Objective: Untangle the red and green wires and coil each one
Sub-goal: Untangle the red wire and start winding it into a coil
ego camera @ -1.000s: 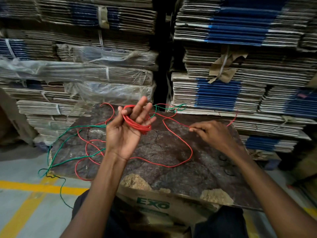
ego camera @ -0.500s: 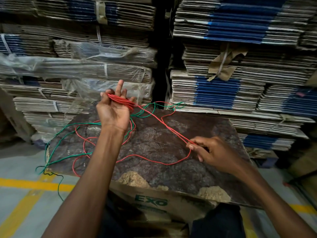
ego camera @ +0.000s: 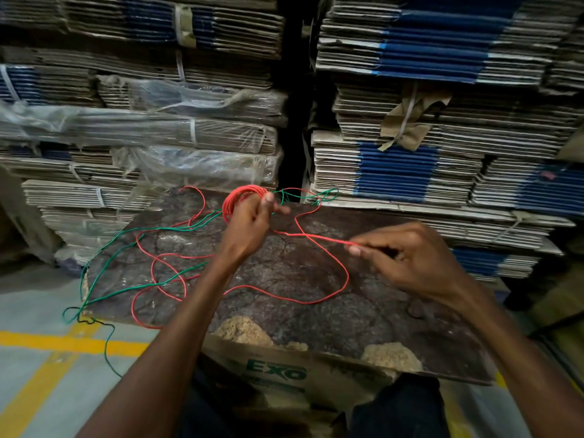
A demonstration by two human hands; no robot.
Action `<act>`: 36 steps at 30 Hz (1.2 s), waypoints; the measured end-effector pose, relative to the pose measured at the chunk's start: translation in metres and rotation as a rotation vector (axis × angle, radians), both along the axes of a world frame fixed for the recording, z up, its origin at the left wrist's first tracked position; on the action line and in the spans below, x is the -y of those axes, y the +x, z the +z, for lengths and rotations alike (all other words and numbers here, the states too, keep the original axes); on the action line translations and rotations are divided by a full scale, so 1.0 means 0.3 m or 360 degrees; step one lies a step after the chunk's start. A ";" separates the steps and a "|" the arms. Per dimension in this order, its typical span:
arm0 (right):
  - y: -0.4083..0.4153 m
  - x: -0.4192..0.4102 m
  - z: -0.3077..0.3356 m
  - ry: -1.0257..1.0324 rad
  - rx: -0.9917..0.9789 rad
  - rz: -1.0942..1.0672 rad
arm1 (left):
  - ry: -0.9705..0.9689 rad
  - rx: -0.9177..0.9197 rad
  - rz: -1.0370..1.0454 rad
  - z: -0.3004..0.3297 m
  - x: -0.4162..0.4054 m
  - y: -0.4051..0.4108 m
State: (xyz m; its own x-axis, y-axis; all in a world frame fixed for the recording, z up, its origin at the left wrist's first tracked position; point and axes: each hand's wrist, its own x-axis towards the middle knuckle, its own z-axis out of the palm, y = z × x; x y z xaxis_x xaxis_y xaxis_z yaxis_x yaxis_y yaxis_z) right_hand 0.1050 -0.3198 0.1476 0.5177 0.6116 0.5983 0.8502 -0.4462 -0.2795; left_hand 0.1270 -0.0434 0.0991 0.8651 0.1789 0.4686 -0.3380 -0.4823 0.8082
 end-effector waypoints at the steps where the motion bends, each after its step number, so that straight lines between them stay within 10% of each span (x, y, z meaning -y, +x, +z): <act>1: 0.014 -0.001 0.017 0.0069 0.0008 0.0020 | 0.0042 -0.0061 -0.0075 -0.009 0.003 -0.007; 9: 0.166 -0.056 0.098 0.0671 -0.0098 -0.0050 | 0.0079 -0.0306 -0.0528 -0.050 0.053 -0.104; 17: 0.292 -0.116 0.038 0.0689 -0.0211 -0.0195 | -0.0854 -0.0413 -0.1101 -0.006 0.120 -0.220; 26: 0.241 -0.137 -0.153 0.0100 -0.0469 -0.0471 | -0.1818 -0.0246 -0.1281 0.040 0.086 -0.214; 36: 0.059 -0.164 -0.262 -0.0514 -0.0009 -0.0376 | -0.2055 -0.0132 -0.1064 0.032 0.061 -0.148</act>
